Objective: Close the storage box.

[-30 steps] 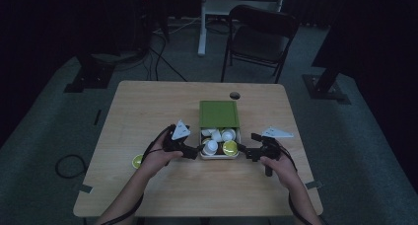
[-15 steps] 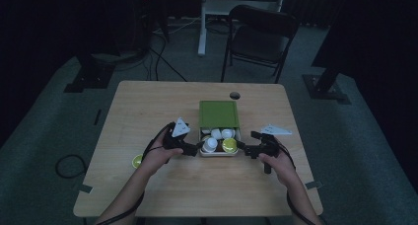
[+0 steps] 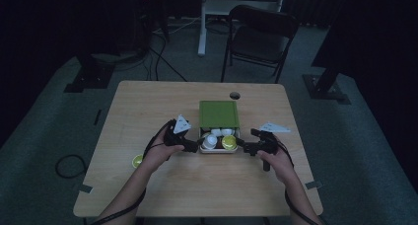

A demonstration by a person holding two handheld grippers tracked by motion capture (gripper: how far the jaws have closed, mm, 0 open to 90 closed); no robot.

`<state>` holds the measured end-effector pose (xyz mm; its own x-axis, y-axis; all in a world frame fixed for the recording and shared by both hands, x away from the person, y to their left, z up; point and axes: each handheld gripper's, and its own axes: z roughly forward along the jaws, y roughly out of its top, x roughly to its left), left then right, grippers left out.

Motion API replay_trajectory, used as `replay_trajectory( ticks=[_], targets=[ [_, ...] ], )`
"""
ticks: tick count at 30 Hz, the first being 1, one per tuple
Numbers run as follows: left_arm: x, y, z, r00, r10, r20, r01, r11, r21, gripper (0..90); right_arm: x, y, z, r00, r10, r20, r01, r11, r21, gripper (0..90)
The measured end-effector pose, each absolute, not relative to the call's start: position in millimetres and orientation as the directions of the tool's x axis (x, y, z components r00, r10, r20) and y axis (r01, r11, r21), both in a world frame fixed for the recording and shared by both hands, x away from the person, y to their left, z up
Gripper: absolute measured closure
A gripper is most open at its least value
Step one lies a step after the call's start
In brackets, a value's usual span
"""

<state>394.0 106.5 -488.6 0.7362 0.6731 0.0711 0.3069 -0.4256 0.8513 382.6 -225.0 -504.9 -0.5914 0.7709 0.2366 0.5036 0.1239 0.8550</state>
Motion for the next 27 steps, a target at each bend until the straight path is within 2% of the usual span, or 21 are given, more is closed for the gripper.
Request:
replay_trajectory(
  ticks=[27],
  targets=[
    [403.5, 104.3, -488.4, 0.715, 0.695, 0.077, 0.318, -0.422, 0.849, 6.0, 389.0, -220.2, -508.2, -0.545, 0.806, 0.229, 0.505, 0.099, 0.857, 10.6]
  ],
)
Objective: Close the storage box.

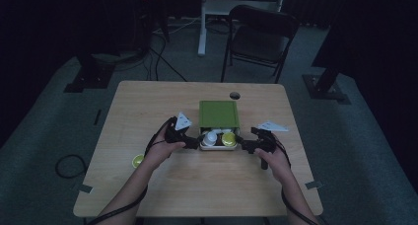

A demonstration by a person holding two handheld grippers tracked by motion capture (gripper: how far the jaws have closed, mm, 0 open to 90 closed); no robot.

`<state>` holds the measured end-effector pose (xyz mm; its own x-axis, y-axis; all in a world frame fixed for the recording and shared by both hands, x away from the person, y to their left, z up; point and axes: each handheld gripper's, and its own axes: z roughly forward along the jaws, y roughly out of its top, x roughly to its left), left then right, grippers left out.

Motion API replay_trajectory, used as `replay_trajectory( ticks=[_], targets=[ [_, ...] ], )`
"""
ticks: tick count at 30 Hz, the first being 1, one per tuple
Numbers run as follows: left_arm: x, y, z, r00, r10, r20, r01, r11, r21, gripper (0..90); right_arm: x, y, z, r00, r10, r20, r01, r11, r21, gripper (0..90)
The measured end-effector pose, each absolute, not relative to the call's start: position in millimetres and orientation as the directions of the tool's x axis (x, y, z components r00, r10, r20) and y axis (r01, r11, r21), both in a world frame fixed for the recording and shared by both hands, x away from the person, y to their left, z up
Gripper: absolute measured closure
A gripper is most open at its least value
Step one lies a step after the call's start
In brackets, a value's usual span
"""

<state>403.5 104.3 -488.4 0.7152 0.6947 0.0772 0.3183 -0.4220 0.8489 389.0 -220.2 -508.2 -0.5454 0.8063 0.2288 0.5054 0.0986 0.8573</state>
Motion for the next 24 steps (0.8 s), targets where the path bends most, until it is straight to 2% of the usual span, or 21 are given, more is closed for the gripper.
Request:
replay_trajectory(
  ticks=[14, 24],
  targets=[
    [405.1, 101.5, -487.0, 0.702, 0.705, 0.101, 0.317, -0.436, 0.843, 5.9, 391.7, -219.2, -512.0, -0.53, 0.811, 0.249, 0.518, 0.077, 0.852, 10.6],
    [397.8, 97.7, -493.3, 0.738, 0.672, 0.066, 0.293, -0.408, 0.865, 6.1, 387.1, -215.5, -518.2, -0.55, 0.804, 0.226, 0.504, 0.104, 0.858, 10.7]
  ],
)
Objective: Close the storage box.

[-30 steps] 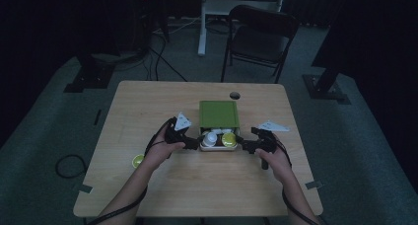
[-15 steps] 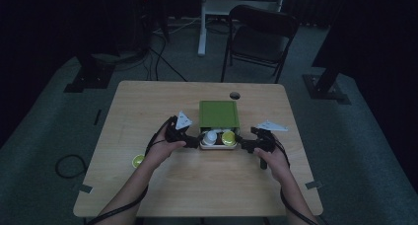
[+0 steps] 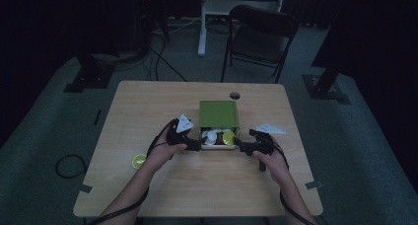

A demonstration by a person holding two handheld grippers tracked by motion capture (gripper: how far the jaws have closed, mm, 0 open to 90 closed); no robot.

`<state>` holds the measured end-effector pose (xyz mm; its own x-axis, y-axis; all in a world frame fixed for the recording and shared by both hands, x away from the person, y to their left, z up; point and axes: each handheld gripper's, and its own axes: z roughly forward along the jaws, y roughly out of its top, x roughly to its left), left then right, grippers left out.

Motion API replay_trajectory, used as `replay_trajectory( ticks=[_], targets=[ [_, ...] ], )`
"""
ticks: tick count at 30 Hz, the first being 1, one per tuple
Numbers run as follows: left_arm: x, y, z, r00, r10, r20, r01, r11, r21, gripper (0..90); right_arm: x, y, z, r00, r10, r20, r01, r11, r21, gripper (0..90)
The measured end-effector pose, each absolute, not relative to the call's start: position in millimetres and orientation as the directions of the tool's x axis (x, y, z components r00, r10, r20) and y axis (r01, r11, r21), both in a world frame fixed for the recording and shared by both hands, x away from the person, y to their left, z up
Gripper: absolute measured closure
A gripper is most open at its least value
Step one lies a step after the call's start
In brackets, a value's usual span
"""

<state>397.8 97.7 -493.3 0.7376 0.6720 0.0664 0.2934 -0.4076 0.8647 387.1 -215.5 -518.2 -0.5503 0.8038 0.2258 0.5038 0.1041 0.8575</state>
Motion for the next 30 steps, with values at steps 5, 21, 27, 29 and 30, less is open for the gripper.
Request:
replay_trajectory(
  ticks=[5, 21, 27, 29, 30],
  targets=[
    [391, 94, -493, 0.757, 0.652, 0.026, 0.29, -0.372, 0.882, 6.1, 385, -213, -517, -0.557, 0.805, 0.204, 0.482, 0.114, 0.869, 10.7],
    [385, 101, -482, 0.715, 0.692, 0.094, 0.301, -0.426, 0.853, 6.0, 380, -208, -507, -0.562, 0.816, 0.135, 0.434, 0.152, 0.888, 10.7],
    [383, 108, -485, 0.691, 0.718, 0.086, 0.323, -0.413, 0.851, 6.0, 377, -211, -506, -0.557, 0.821, 0.126, 0.43, 0.155, 0.889, 10.7],
    [383, 110, -486, 0.687, 0.722, 0.08, 0.328, -0.407, 0.853, 6.0, 375, -212, -506, -0.556, 0.824, 0.112, 0.428, 0.168, 0.888, 10.7],
    [383, 112, -486, 0.688, 0.722, 0.079, 0.329, -0.407, 0.852, 6.0, 375, -213, -506, -0.556, 0.824, 0.108, 0.427, 0.172, 0.888, 10.7]
  ],
)
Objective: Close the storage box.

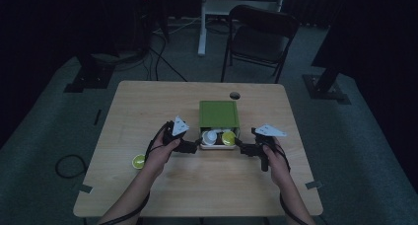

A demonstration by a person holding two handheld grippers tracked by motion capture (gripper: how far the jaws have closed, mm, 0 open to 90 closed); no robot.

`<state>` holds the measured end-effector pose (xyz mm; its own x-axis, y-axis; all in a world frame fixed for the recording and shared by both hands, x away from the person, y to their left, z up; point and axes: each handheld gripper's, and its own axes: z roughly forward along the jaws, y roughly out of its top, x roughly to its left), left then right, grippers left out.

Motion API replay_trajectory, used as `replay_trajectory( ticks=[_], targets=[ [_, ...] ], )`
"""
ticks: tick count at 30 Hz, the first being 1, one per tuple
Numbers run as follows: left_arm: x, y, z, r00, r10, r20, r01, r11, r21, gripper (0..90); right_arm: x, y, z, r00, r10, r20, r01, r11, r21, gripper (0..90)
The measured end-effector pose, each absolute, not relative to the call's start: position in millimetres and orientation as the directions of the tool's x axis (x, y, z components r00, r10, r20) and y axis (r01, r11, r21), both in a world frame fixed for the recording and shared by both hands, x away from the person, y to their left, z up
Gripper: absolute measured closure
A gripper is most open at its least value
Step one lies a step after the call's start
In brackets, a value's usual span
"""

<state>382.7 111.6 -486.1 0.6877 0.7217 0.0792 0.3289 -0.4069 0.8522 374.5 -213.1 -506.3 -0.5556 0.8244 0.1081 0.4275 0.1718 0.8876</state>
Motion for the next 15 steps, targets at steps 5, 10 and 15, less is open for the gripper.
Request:
replay_trajectory(
  ticks=[5, 10, 15],
  targets=[
    [380, 118, -486, 0.675, 0.735, 0.07, 0.345, -0.398, 0.85, 6.0, 370, -219, -507, -0.543, 0.831, 0.122, 0.44, 0.157, 0.884, 10.7],
    [376, 124, -487, 0.661, 0.748, 0.054, 0.355, -0.375, 0.856, 6.0, 365, -227, -507, -0.527, 0.842, 0.11, 0.439, 0.159, 0.884, 10.7],
    [373, 131, -494, 0.646, 0.762, 0.049, 0.38, -0.377, 0.845, 6.0, 361, -235, -510, -0.505, 0.856, 0.108, 0.445, 0.152, 0.882, 10.7]
  ],
)
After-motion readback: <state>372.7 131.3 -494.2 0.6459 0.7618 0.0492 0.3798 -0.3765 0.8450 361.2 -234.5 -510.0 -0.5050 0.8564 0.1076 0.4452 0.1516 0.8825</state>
